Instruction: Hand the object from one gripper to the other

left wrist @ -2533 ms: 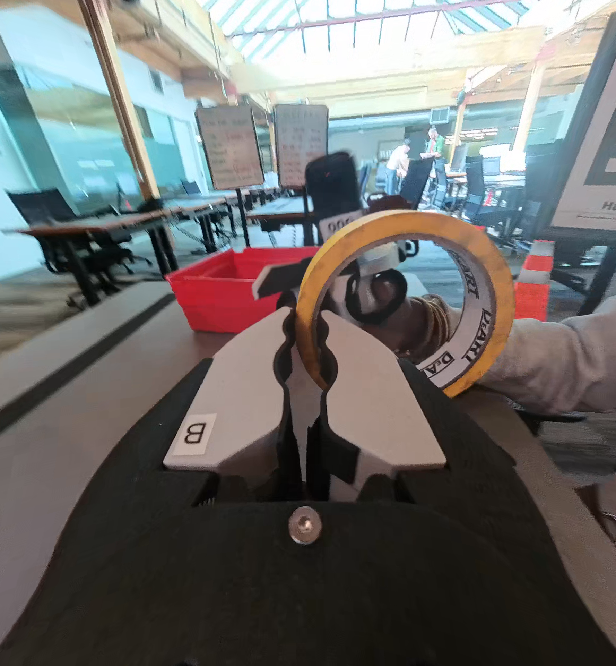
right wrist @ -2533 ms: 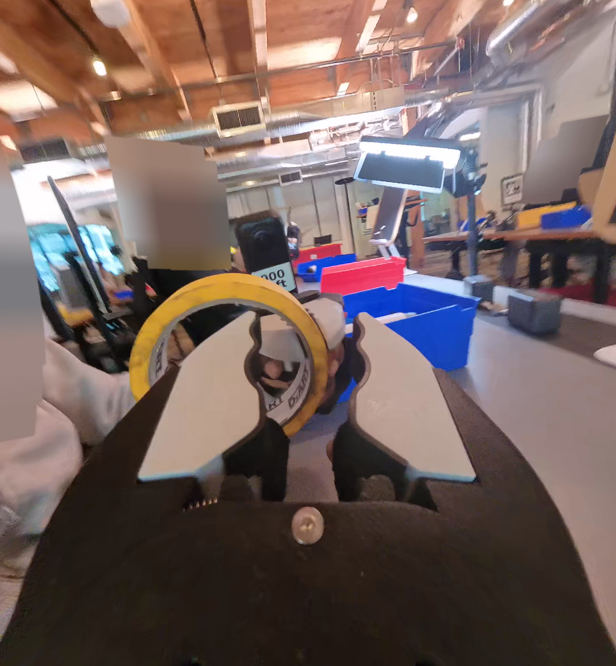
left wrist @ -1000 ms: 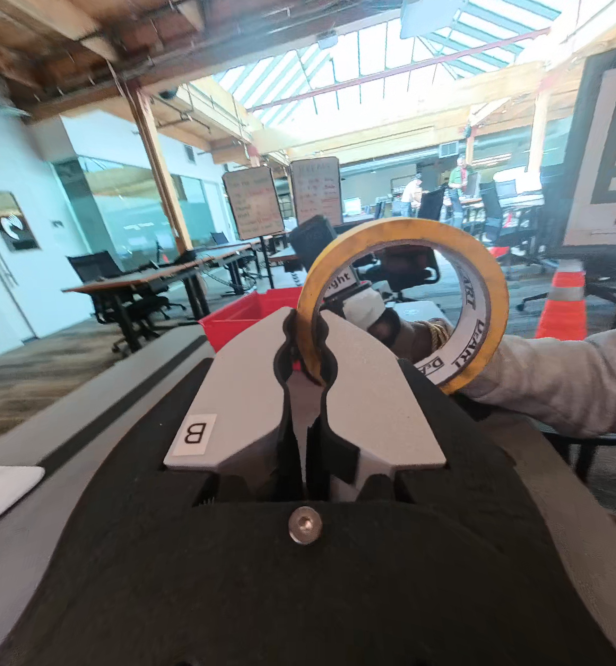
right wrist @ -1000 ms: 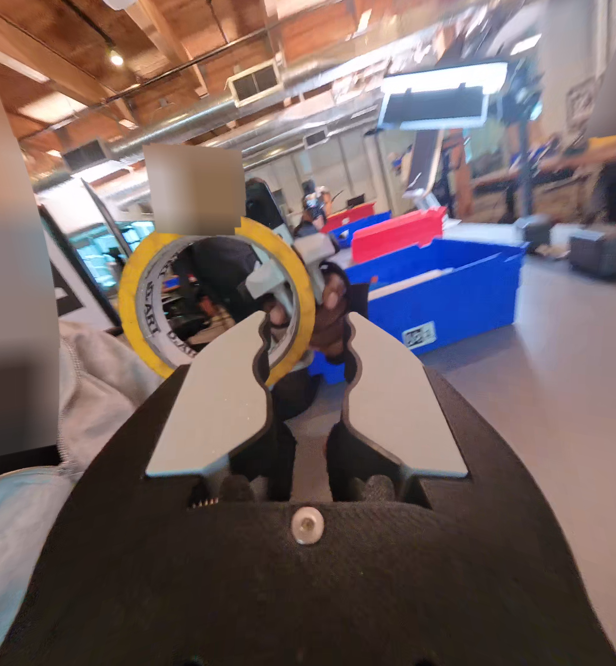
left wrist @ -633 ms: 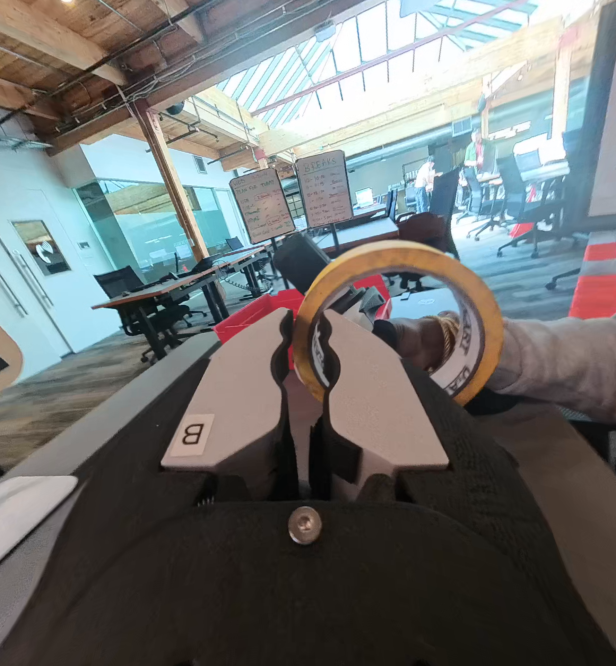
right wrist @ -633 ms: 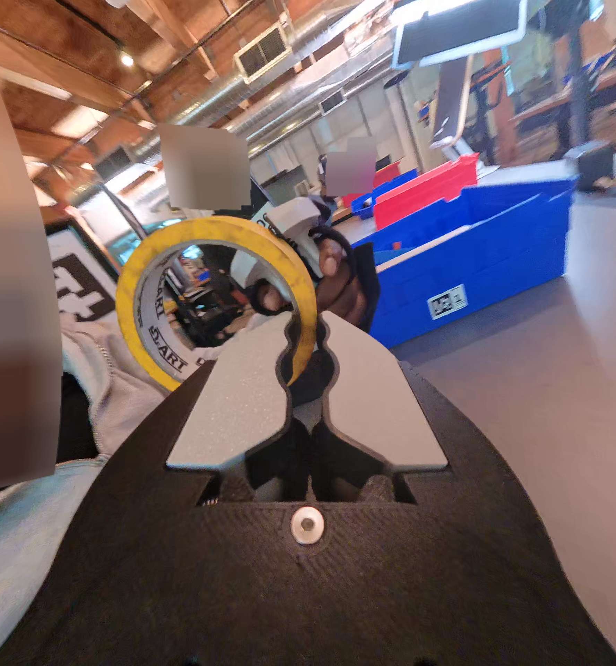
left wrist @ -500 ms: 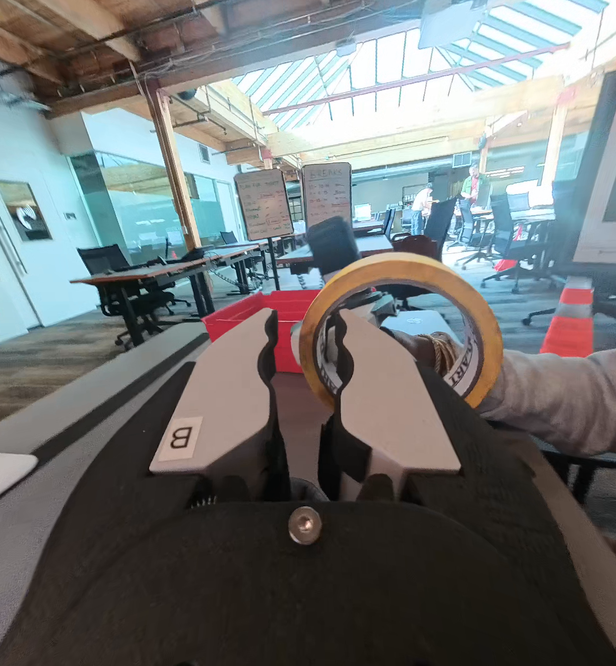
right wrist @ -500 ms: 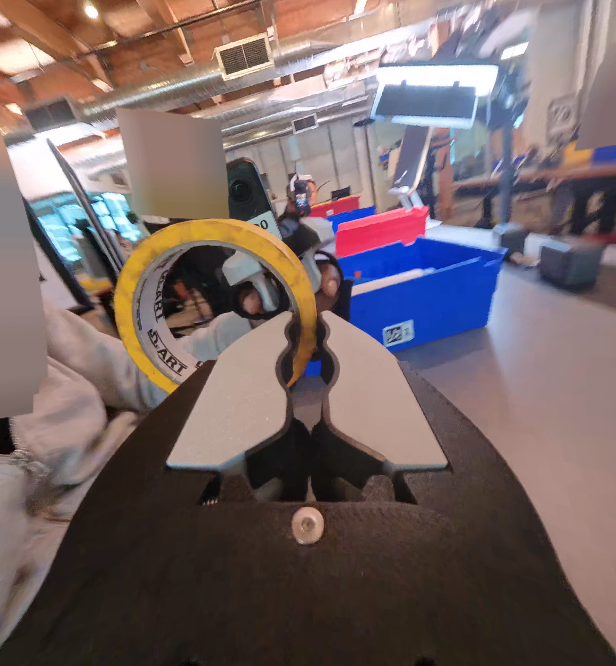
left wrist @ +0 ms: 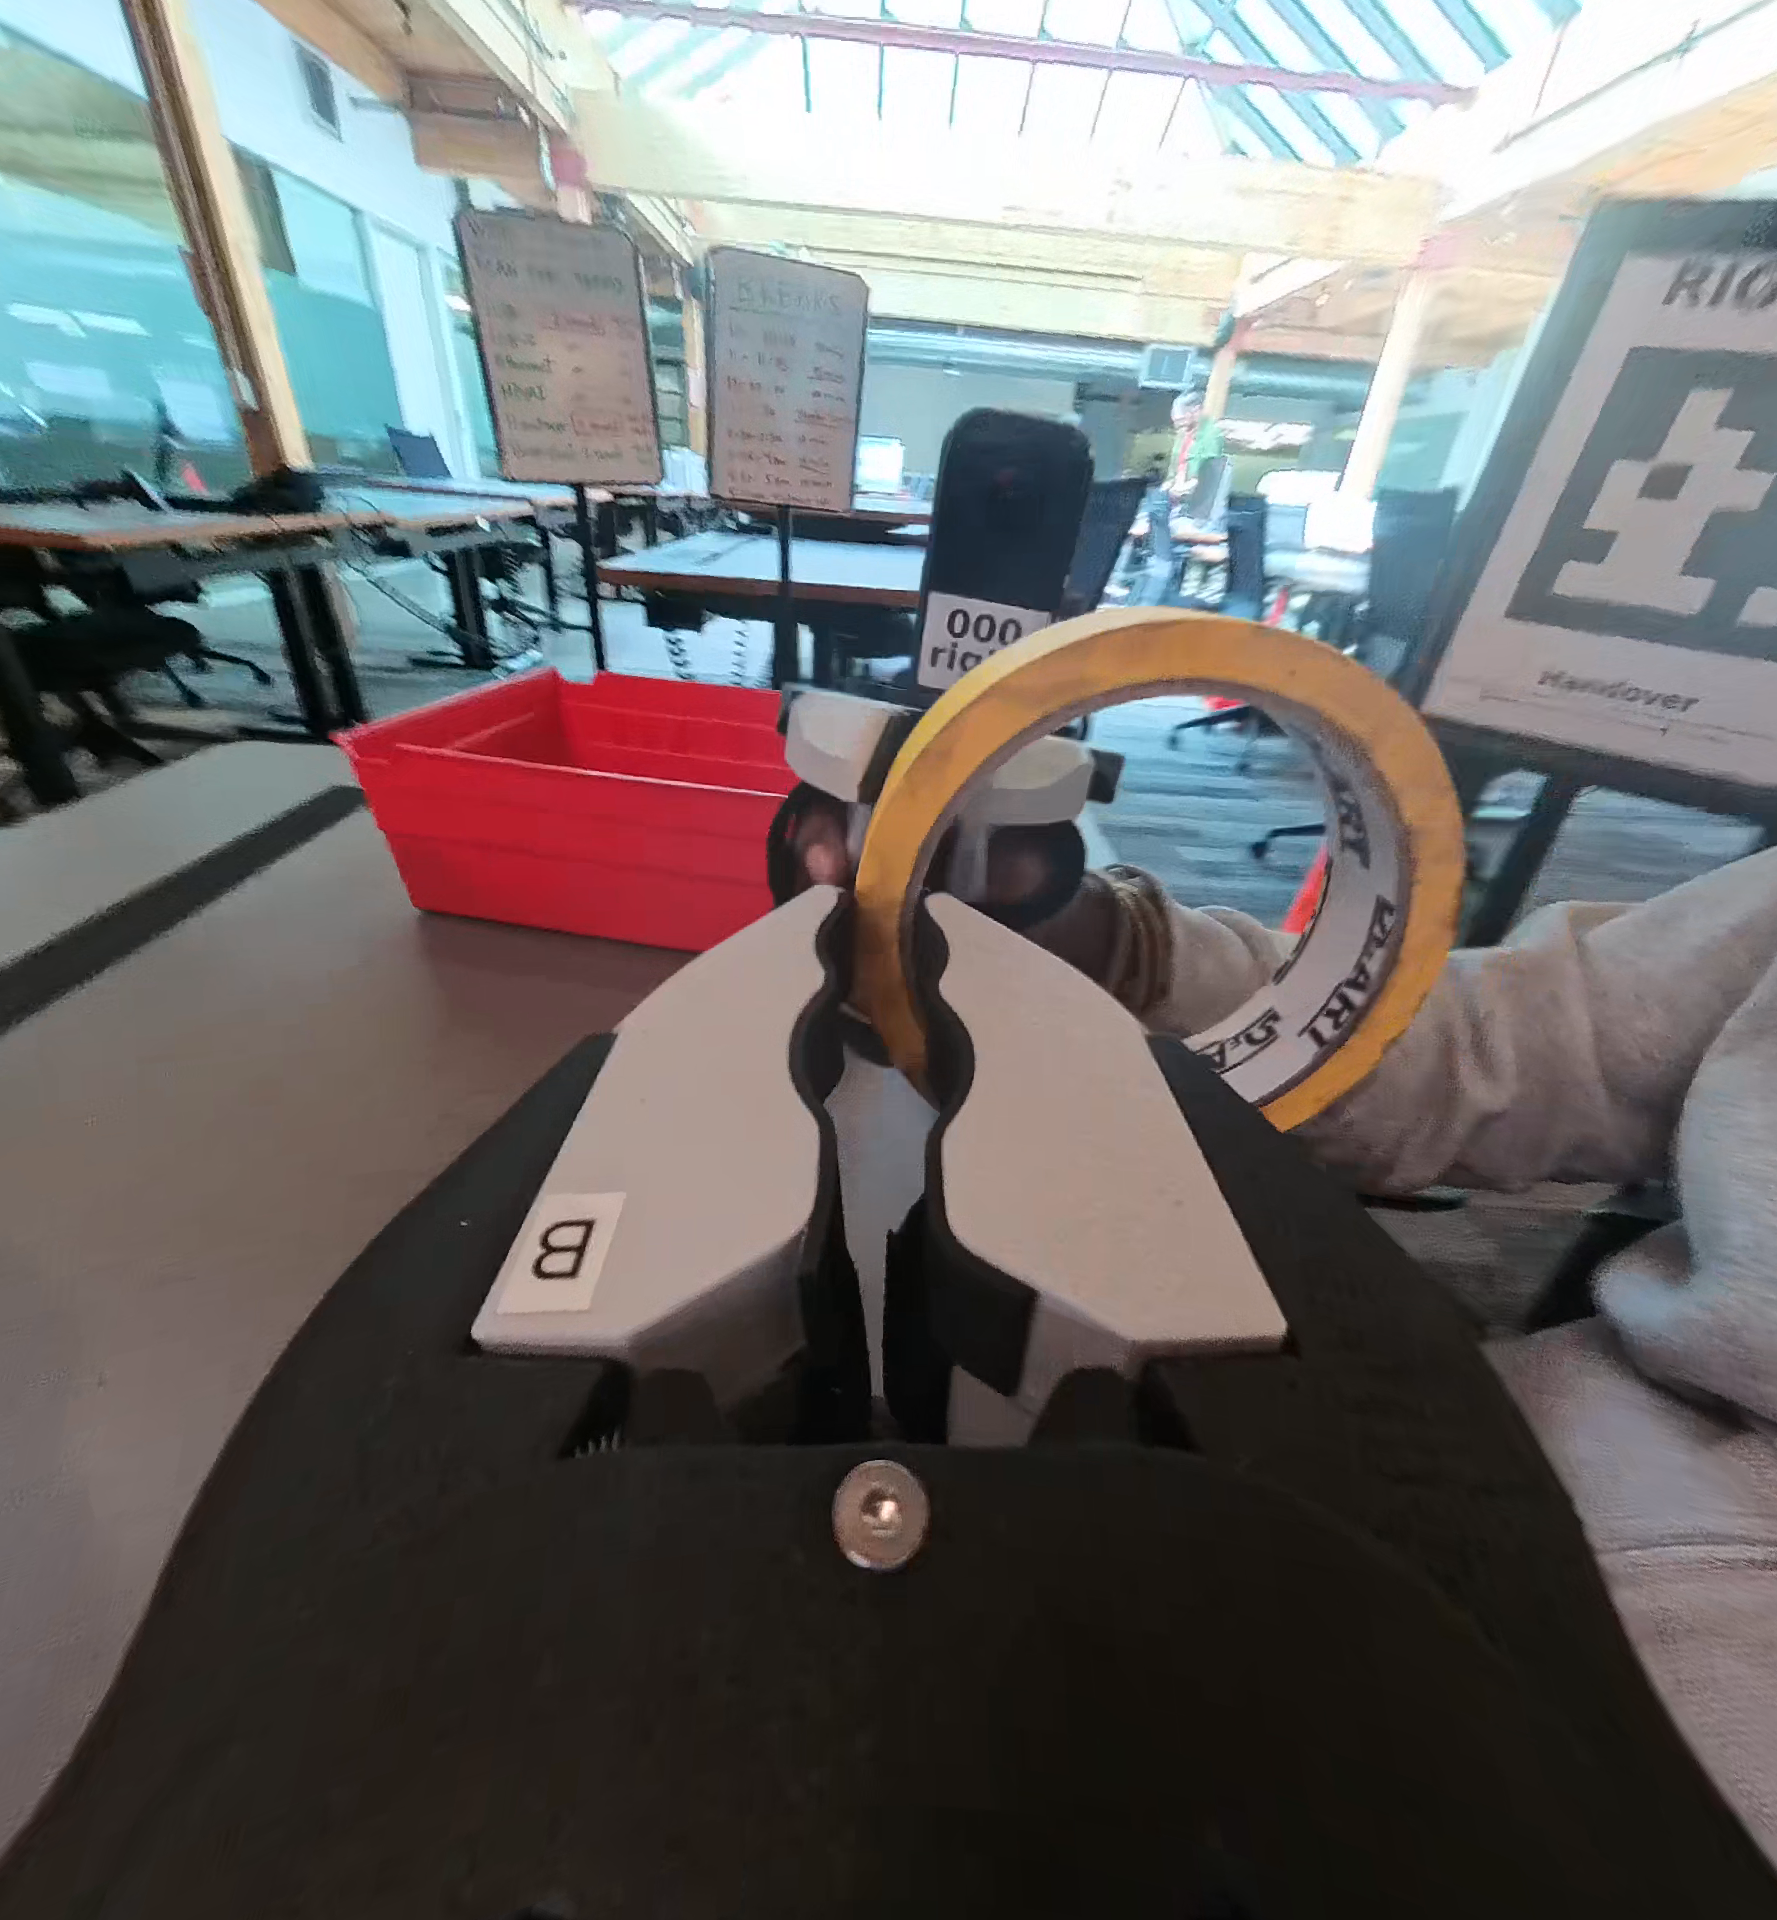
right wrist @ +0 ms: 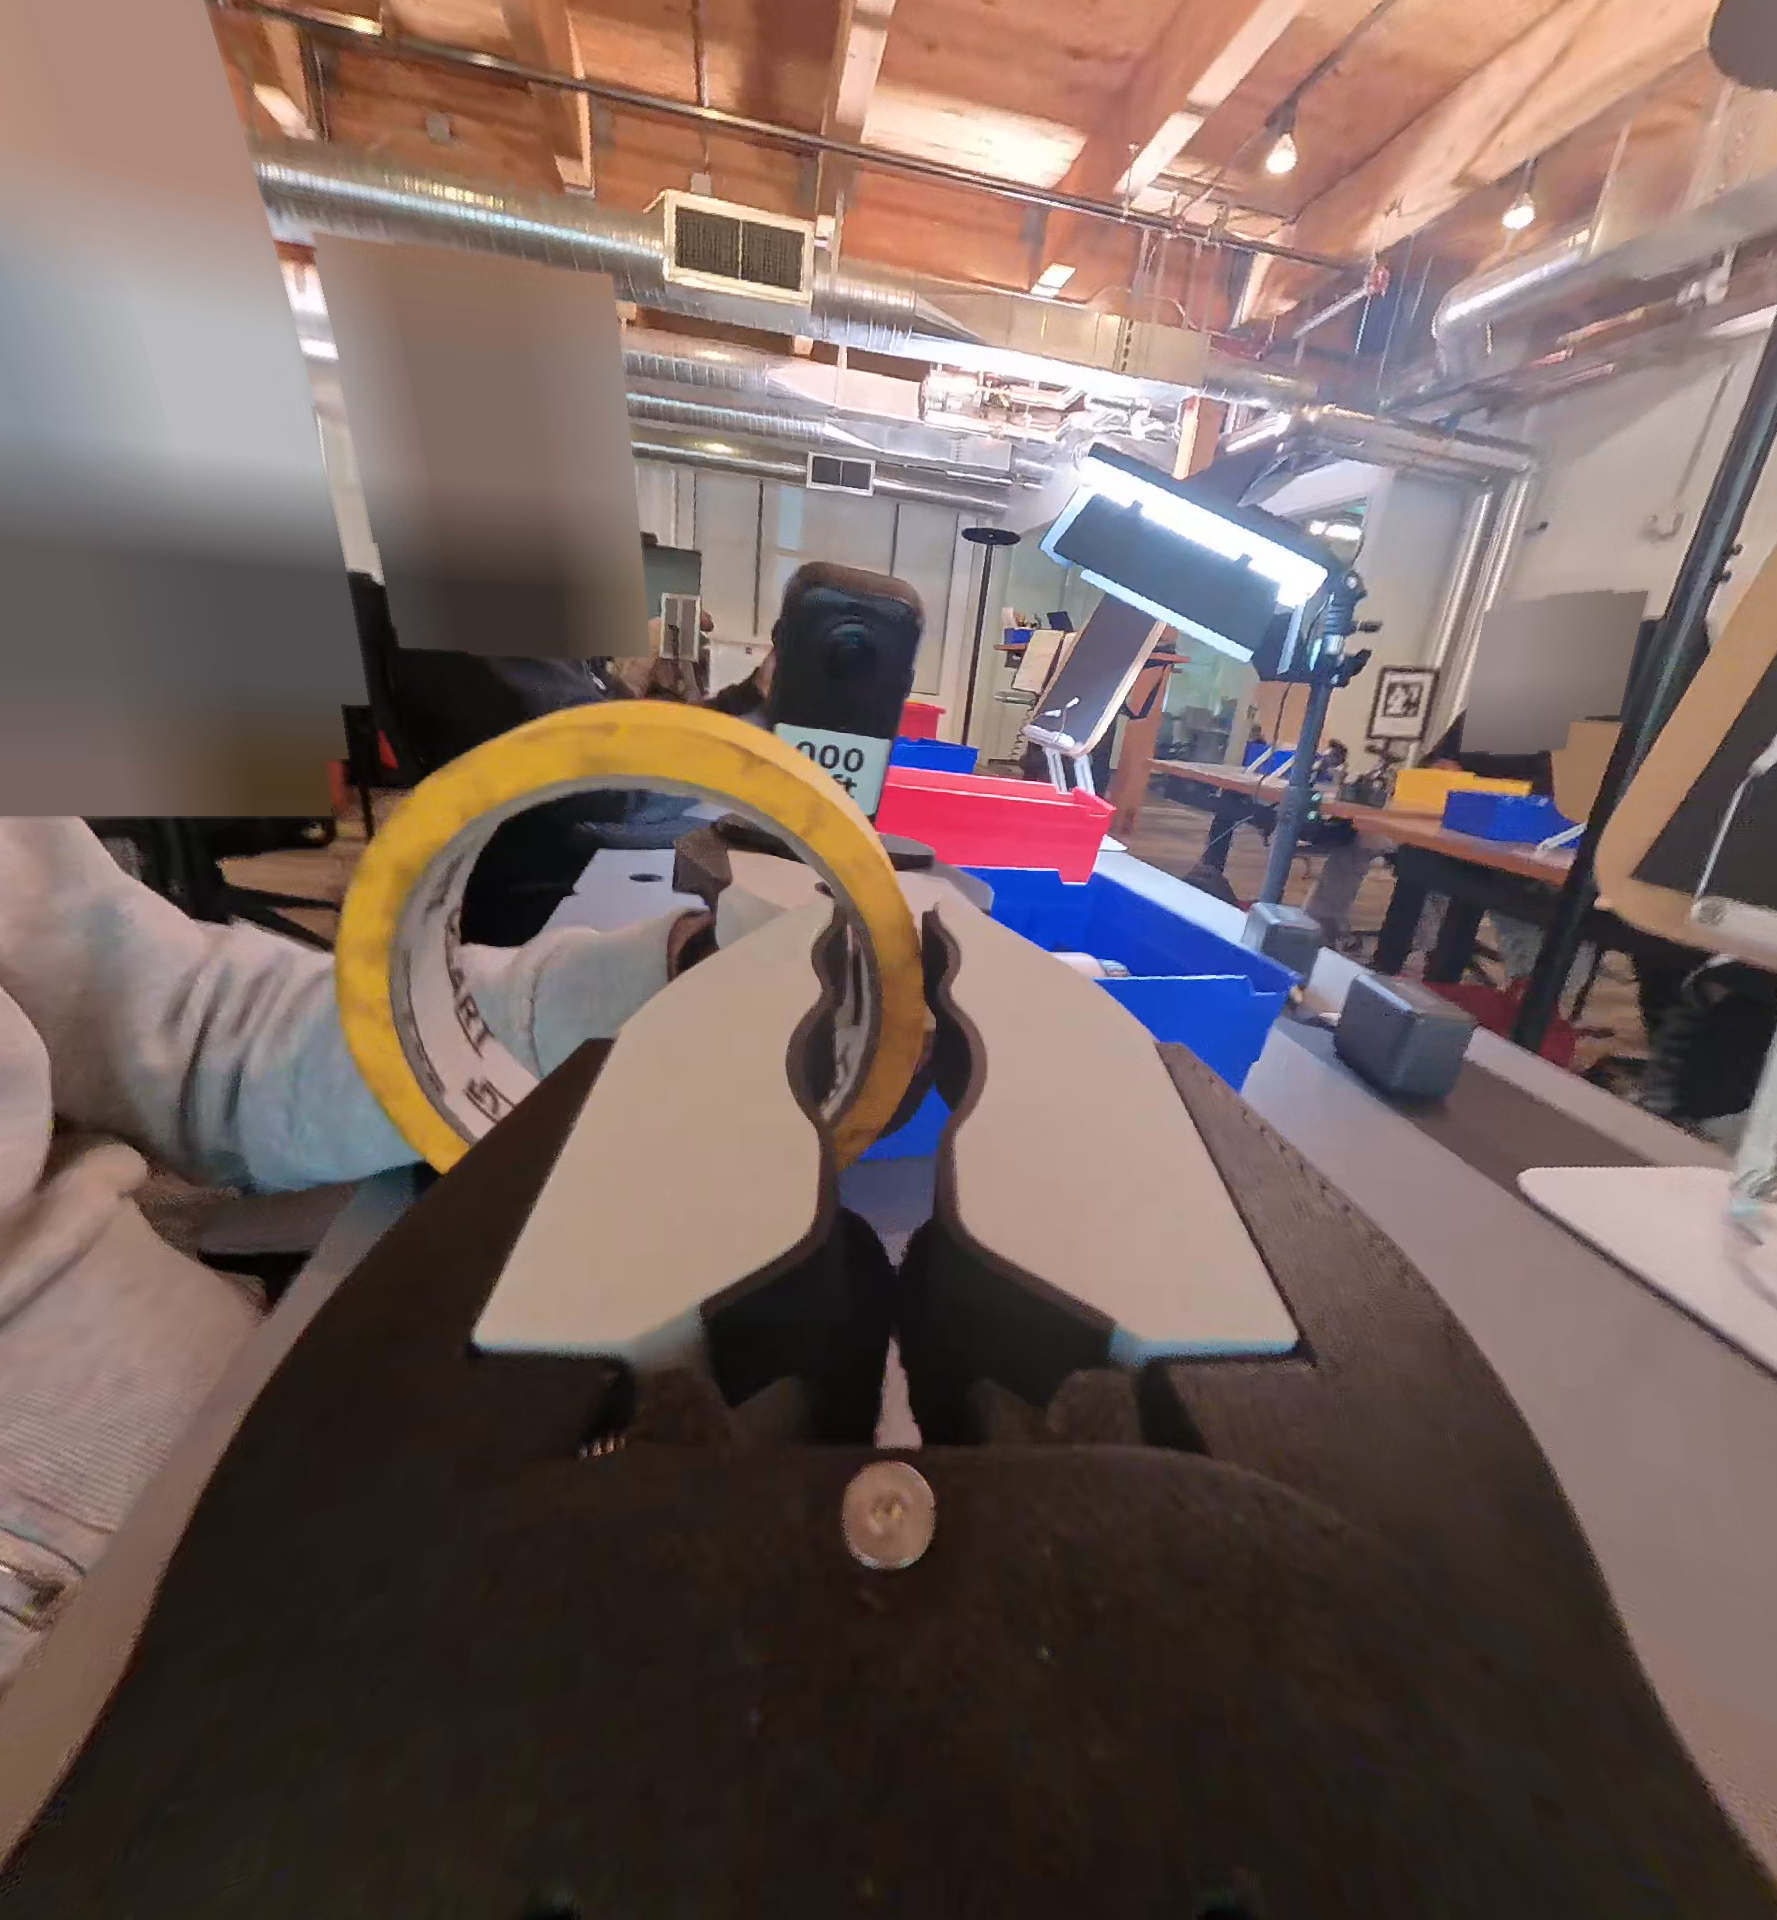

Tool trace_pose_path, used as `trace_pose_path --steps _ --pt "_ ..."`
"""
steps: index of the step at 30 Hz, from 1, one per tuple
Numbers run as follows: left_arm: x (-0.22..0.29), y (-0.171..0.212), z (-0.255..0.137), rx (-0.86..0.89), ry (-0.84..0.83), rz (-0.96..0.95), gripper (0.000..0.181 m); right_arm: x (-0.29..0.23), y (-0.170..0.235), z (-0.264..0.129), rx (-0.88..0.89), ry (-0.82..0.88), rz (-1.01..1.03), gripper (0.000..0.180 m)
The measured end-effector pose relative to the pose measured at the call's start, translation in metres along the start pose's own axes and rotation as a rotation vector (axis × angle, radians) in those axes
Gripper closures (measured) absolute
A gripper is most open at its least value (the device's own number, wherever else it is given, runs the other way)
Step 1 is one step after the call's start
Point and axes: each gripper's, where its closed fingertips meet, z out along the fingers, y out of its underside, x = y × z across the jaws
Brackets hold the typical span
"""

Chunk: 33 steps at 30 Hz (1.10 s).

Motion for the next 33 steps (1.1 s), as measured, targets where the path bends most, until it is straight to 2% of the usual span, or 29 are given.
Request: trace_pose_path --steps 3,7,11,13,17,20,25,28,30,33 --pt "-0.006 -0.006 -0.004 0.026 -0.074 0.150 0.171 0.006 -0.001 -0.001 0.031 -0.008 0.160 0.150" --pt "-0.008 -0.018 -0.010 0.081 -0.132 0.271 0.171 0.011 0.018 0.000 -0.041 -0.068 0.449 0.146" --pt "-0.006 -0.023 -0.012 0.100 -0.130 0.311 0.171 0.000 0.035 0.006 -0.112 -0.158 0.574 0.158" --pt "-0.005 -0.022 -0.011 0.097 -0.131 0.319 0.171 -0.003 0.038 0.008 -0.136 -0.165 0.542 0.168" --pt "-0.002 -0.022 -0.008 0.116 -0.112 0.273 0.167 0.002 0.037 0.006 -0.137 -0.110 0.432 0.170" --pt "-0.007 -0.023 -0.009 0.134 -0.119 0.172 0.154 0.006 0.031 0.003 -0.124 -0.056 0.305 0.170" --pt "-0.007 -0.004 -0.004 0.019 -0.050 0.021 0.151 0.005 0.011 -0.001 -0.037 -0.013 0.086 0.170" --pt "0.001 0.008 0.002 -0.049 0.009 -0.025 0.153 0.001 0.006 -0.001 -0.021 -0.005 -0.036 0.170" --pt "0.006 0.011 0.004 -0.057 0.035 -0.015 0.168 -0.002 0.005 0.000 -0.024 -0.005 -0.093 0.169" --pt "0.006 0.006 0.002 -0.039 0.024 0.029 0.170 -0.005 0.003 0.001 -0.014 -0.010 -0.110 0.168"
